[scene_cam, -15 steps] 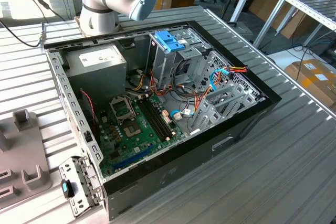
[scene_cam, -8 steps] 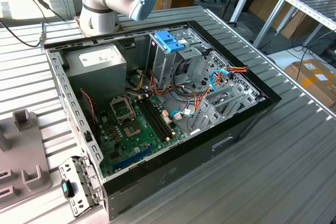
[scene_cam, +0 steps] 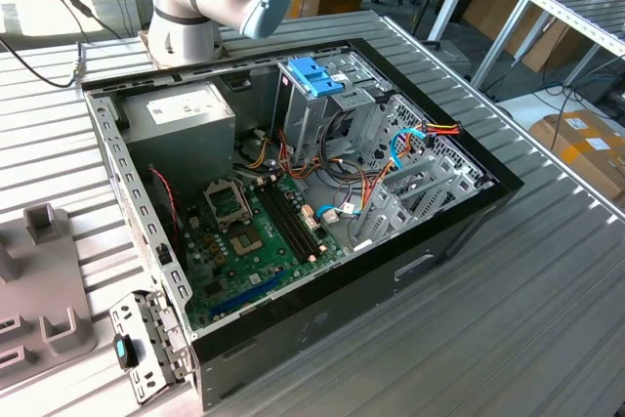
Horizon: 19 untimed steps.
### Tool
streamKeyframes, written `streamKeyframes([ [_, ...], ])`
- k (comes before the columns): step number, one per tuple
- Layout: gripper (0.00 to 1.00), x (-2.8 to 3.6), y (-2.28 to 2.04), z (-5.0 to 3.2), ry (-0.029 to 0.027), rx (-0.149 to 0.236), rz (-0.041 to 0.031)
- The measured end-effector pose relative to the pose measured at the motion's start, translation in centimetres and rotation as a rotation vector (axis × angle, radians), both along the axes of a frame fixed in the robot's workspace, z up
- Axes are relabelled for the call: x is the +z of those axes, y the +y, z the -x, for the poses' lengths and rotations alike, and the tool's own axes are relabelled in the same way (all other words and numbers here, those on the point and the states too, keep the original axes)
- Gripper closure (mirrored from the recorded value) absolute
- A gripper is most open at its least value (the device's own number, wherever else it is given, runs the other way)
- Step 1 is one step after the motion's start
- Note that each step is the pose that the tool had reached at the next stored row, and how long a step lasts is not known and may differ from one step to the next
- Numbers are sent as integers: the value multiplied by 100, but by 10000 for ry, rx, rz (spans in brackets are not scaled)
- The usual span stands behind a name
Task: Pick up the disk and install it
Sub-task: 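Pick up the disk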
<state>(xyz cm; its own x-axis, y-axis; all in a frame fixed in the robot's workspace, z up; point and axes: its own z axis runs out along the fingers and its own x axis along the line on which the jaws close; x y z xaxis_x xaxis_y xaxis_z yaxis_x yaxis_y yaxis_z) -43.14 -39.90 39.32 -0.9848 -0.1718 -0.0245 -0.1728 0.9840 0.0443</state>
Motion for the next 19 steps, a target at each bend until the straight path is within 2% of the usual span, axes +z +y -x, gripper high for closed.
streamKeyframes([
  [19,89,0,0,0,0,645,0],
])
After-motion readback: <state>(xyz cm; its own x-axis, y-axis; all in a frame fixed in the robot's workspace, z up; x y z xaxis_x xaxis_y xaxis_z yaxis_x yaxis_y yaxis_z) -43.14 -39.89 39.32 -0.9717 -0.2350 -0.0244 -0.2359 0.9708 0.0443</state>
